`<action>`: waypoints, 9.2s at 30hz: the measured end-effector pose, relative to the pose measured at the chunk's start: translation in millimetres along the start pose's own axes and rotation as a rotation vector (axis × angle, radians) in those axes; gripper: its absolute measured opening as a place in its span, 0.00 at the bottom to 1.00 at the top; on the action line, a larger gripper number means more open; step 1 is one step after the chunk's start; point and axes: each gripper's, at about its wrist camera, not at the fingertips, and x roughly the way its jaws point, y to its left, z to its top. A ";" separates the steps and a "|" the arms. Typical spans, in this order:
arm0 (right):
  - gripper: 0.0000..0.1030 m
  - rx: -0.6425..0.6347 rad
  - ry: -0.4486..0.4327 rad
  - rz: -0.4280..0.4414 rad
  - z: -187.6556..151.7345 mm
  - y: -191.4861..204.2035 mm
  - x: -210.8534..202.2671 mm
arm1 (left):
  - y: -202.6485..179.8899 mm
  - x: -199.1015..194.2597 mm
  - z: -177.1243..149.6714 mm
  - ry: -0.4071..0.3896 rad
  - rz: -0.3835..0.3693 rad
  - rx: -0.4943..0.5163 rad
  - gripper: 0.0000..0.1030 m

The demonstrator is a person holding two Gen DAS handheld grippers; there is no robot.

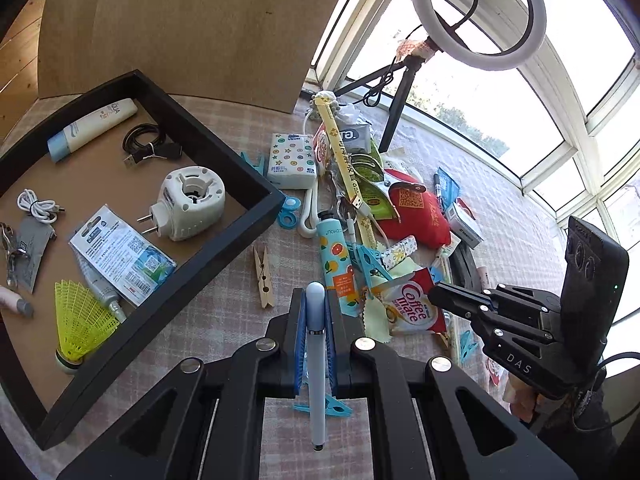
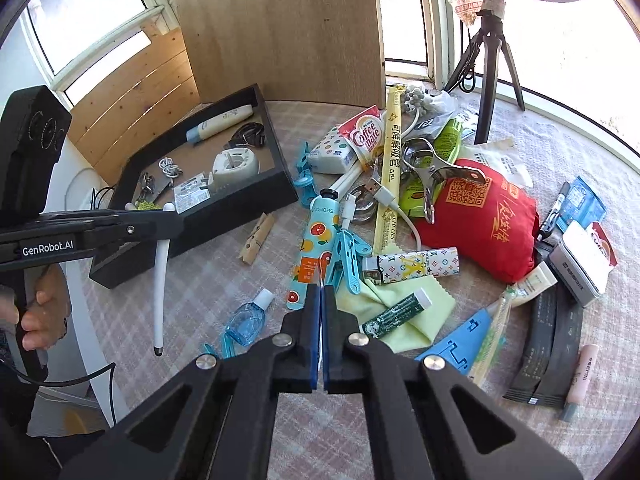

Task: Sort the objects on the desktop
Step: 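Carry pen and sachet into the black tray and open both tools, then move both open tools back over the pile, then grasp teal clothespin with right tool while left tool moves to blue eye-drop bottle, then carry clothespin and eye-drop bottle into the black tray and open both tools, then move both open tools back over the pile, then grasp teal clothespin with left tool while right tool grasps long clear stick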

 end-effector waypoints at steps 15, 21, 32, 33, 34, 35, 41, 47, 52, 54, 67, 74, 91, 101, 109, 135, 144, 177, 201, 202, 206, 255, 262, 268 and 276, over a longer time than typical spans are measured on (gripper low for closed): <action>0.01 -0.063 -0.141 0.084 65.8 104.4 -13.8 | 101.4 -95.0 12.4 -0.181 0.111 -0.083 0.08; 0.01 -0.113 -0.145 0.124 95.3 154.2 13.0 | 160.6 -119.8 15.1 -0.221 0.172 -0.150 0.08; 0.01 -0.190 -0.103 0.150 127.6 217.8 61.8 | 205.3 -129.9 23.4 -0.244 0.195 -0.173 0.09; 0.06 -0.194 -0.098 0.139 129.0 220.4 64.4 | 207.5 -129.2 24.2 -0.242 0.191 -0.176 0.17; 0.18 -0.192 -0.104 0.128 129.7 221.2 64.9 | 208.6 -128.7 24.4 -0.242 0.190 -0.175 0.24; 0.25 -0.188 -0.113 0.116 130.3 221.4 64.6 | 209.0 -128.4 24.3 -0.244 0.191 -0.170 0.24; 0.34 -0.176 -0.130 0.079 130.6 218.2 62.6 | 212.3 -126.4 23.0 -0.238 0.169 -0.170 0.24; 0.34 -0.146 -0.125 0.039 119.1 201.5 54.8 | 204.9 -124.5 19.9 -0.224 0.158 -0.150 0.24; 0.34 -0.107 -0.139 -0.022 106.1 180.5 40.8 | 188.2 -119.0 16.7 -0.211 0.150 -0.121 0.24; 0.34 -0.089 -0.150 -0.045 100.6 171.0 33.0 | 177.9 -115.7 15.2 -0.204 0.147 -0.103 0.24; 0.40 -0.008 -0.218 -0.262 49.3 110.5 -36.4 | 78.9 -88.4 0.7 -0.148 0.110 0.051 0.24; 0.43 0.091 -0.227 -0.325 13.5 53.8 -75.5 | 32.8 -62.6 -9.8 -0.092 0.084 0.121 0.24; 0.52 0.385 -0.063 -0.564 -136.0 -109.0 -138.8 | -19.6 23.1 -61.0 0.102 0.059 0.165 0.29; 0.52 0.360 0.021 -0.410 -150.5 -103.0 -103.6 | -43.9 53.8 -70.4 0.152 0.067 0.255 0.33; 0.52 0.345 0.076 -0.353 -136.1 -95.5 -56.4 | -43.2 71.9 -67.8 0.184 0.086 0.282 0.33; 0.48 0.481 0.148 -0.358 -119.9 -104.0 -29.7 | -39.4 104.3 -54.9 0.224 0.094 0.314 0.37; 0.40 0.365 0.203 -0.453 -109.6 -83.4 -15.7 | -42.8 110.3 -55.0 0.228 0.091 0.337 0.37; 0.16 0.237 -0.073 -0.277 -21.7 11.1 -53.7 | 37.1 -30.6 -16.7 -0.046 0.189 0.169 0.30; 0.16 -0.124 -0.027 -0.042 73.8 223.4 87.0 | 204.2 -98.7 -22.2 -0.121 0.293 -0.064 0.31; 0.24 -0.135 -0.027 -0.047 75.4 226.0 89.1 | 206.4 -98.2 -20.9 -0.122 0.296 -0.076 0.34; 0.57 -0.155 -0.041 -0.109 77.7 231.8 89.5 | 208.4 -98.5 -18.4 -0.133 0.279 -0.091 0.41; 0.57 0.268 0.049 -0.356 -94.7 -46.8 -22.7 | -48.8 63.8 -104.2 0.217 0.141 0.077 0.43; 0.57 0.230 0.072 -0.335 -93.1 -55.6 -9.8 | -53.0 80.8 -101.9 0.182 0.254 0.033 0.44; 0.49 0.235 0.100 -0.311 -99.9 -64.7 -4.1 | -57.1 79.4 -103.1 0.136 0.300 0.053 0.29; 0.21 0.298 0.117 -0.263 -112.8 -76.5 -7.7 | -53.1 72.2 -106.7 0.125 0.282 0.070 0.20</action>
